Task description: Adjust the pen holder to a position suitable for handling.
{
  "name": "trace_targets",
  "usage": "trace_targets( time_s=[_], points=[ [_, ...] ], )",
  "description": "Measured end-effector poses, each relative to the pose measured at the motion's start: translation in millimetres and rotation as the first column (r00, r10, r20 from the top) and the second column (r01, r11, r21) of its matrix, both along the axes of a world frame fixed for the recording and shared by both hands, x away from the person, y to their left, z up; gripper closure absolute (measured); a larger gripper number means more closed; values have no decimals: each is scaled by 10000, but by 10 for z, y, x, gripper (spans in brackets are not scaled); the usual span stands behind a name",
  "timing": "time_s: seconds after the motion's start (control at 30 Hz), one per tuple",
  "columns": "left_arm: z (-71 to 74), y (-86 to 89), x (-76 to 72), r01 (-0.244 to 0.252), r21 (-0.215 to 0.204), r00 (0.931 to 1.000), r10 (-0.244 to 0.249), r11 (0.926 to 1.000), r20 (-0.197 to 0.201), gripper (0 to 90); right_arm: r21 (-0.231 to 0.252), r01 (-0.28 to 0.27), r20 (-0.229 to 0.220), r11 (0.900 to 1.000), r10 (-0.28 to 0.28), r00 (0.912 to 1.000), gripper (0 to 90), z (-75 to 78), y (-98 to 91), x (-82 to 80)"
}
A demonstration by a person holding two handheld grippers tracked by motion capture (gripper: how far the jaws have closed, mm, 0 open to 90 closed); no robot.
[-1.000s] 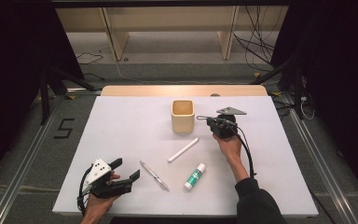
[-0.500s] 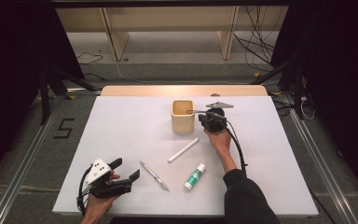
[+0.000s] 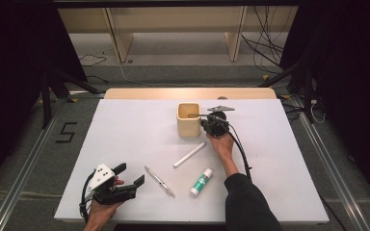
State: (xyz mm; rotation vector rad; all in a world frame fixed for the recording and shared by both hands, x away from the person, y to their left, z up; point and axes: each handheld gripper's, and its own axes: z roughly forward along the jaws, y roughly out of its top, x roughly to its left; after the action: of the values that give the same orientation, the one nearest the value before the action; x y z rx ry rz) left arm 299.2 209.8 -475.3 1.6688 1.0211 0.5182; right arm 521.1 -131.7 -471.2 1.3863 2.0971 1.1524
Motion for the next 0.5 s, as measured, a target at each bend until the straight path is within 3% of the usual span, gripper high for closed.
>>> trace_targets(
  time_s=[0.5],
  points=[
    [1,-7,8,60,45,10000,-60,10000,10,155,-146,35,-214,9999,-38,9998,900,-23,189,4]
  ],
)
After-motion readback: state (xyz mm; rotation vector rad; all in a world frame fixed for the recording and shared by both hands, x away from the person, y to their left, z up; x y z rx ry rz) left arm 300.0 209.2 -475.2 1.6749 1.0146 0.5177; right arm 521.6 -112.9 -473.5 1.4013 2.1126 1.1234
